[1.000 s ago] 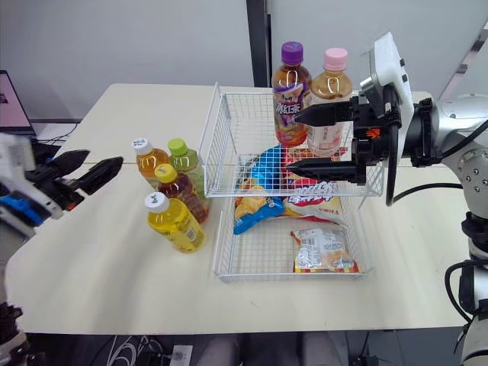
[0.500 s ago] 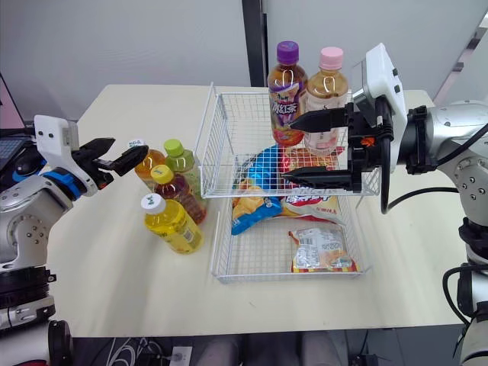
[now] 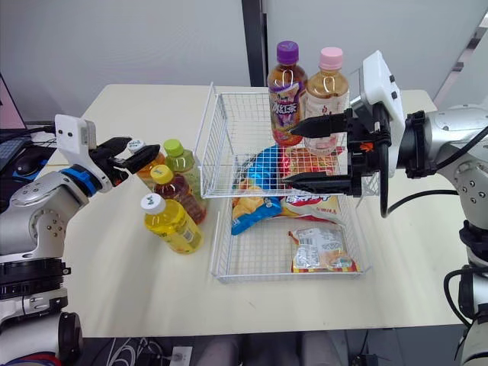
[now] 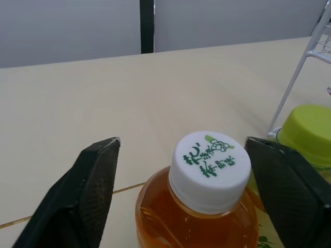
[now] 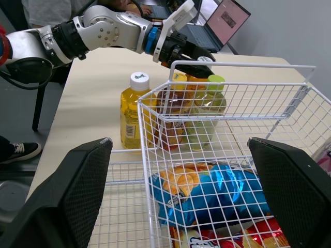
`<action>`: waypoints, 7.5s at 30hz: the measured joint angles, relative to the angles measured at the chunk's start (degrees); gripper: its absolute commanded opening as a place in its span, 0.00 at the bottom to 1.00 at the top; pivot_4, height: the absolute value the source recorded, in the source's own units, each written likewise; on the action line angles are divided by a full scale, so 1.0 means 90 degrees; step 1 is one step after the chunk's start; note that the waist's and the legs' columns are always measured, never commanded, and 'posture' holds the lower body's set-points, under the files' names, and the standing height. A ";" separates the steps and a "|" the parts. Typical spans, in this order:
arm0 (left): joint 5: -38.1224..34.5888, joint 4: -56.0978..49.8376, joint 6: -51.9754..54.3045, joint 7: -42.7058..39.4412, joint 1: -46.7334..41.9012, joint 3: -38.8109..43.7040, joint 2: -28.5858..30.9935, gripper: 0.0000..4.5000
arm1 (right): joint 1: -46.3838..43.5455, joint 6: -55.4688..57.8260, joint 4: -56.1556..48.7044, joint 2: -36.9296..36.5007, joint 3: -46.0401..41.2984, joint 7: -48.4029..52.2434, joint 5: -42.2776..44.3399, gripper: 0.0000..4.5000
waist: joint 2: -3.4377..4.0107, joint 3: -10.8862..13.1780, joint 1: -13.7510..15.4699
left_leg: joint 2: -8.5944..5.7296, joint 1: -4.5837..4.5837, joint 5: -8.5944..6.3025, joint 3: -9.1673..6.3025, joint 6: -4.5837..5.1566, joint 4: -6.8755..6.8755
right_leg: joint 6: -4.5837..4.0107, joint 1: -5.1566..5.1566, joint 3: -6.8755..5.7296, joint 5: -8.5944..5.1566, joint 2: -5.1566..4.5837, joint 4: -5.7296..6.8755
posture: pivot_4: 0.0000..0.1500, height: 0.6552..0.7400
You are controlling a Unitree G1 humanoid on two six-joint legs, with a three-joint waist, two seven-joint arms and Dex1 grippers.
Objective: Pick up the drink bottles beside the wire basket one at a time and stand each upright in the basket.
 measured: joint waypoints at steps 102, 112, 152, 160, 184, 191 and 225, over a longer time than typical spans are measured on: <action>0.1099 0.4523 0.0213 -0.4066 -0.6577 -0.2523 -0.0990 0.30 | 0.3143 0.0173 -0.0521 -0.1870 -0.4046 -0.0524 0.1225 1.00 | 0.0003 0.0010 -0.0012 | 0.0030 -0.0012 -0.0001 0.0059 0.0002 0.0005 | 0.0012 -0.0029 0.0074 0.0008 0.0051 0.0003 | 1.00 1.00; 0.1432 0.5220 -0.0389 -0.3843 -0.6816 -0.2479 -0.1403 0.30 | 0.3145 0.0274 -0.0517 -0.1980 -0.4216 -0.0606 0.1461 1.00 | 0.0003 0.0009 0.0000 | 0.0029 -0.0007 -0.0001 0.0058 0.0002 0.0007 | 0.0013 -0.0023 0.0072 0.0009 0.0050 0.0004 | 1.00 1.00; 0.1013 0.2757 0.0977 -0.3746 -0.5944 -0.1198 0.1119 0.99 | 0.1803 -0.0841 -0.0087 -0.1464 -0.2281 -0.0890 0.1076 1.00 | 0.0005 0.0008 -0.0041 | 0.0036 -0.0005 -0.0001 0.0056 0.0001 0.0004 | 0.0013 -0.0028 0.0075 0.0009 0.0052 0.0003 | 1.00 1.00; 0.0221 0.0633 0.2170 -0.2999 -0.3551 0.0270 0.1973 0.99 | 0.0983 -0.0940 0.0185 -0.1134 -0.1504 -0.0081 0.1153 1.00 | 0.0007 0.0005 -0.0122 | 0.0042 0.0008 -0.0001 0.0049 0.0001 0.0012 | 0.0011 -0.0023 0.0083 0.0010 0.0055 0.0016 | 1.00 1.00; -0.2990 -0.6073 0.4338 -0.0550 0.3507 0.4628 -0.0513 0.99 | 0.0016 -0.1264 0.0759 0.0019 0.0293 0.1489 0.0081 1.00 | -0.0008 -0.0007 0.0061 | 0.0045 0.0047 -0.0002 0.0036 0.0000 0.0007 | -0.0001 0.0013 0.0092 0.0021 0.0048 0.0000 | 1.00 1.00; -0.3255 -0.6567 0.3910 0.1300 0.3476 0.3268 -0.1249 0.99 | -0.0010 -0.1186 0.0771 0.0022 0.0288 0.1569 0.0076 1.00 | -0.0008 -0.0008 0.0059 | 0.0045 0.0052 -0.0002 0.0044 0.0000 0.0005 | -0.0001 0.0015 0.0100 0.0022 0.0053 0.0000 | 1.00 1.00; -0.1715 -0.6252 0.1849 0.3183 0.3728 0.0558 -0.1469 0.31 | 0.0084 -0.0833 0.0462 -0.0150 -0.0134 0.1231 0.0167 1.00 | -0.0008 -0.0010 0.0173 | 0.0044 0.0051 -0.0002 0.0063 0.0000 0.0001 | -0.0001 0.0016 0.0101 0.0022 0.0054 -0.0008 | 1.00 1.00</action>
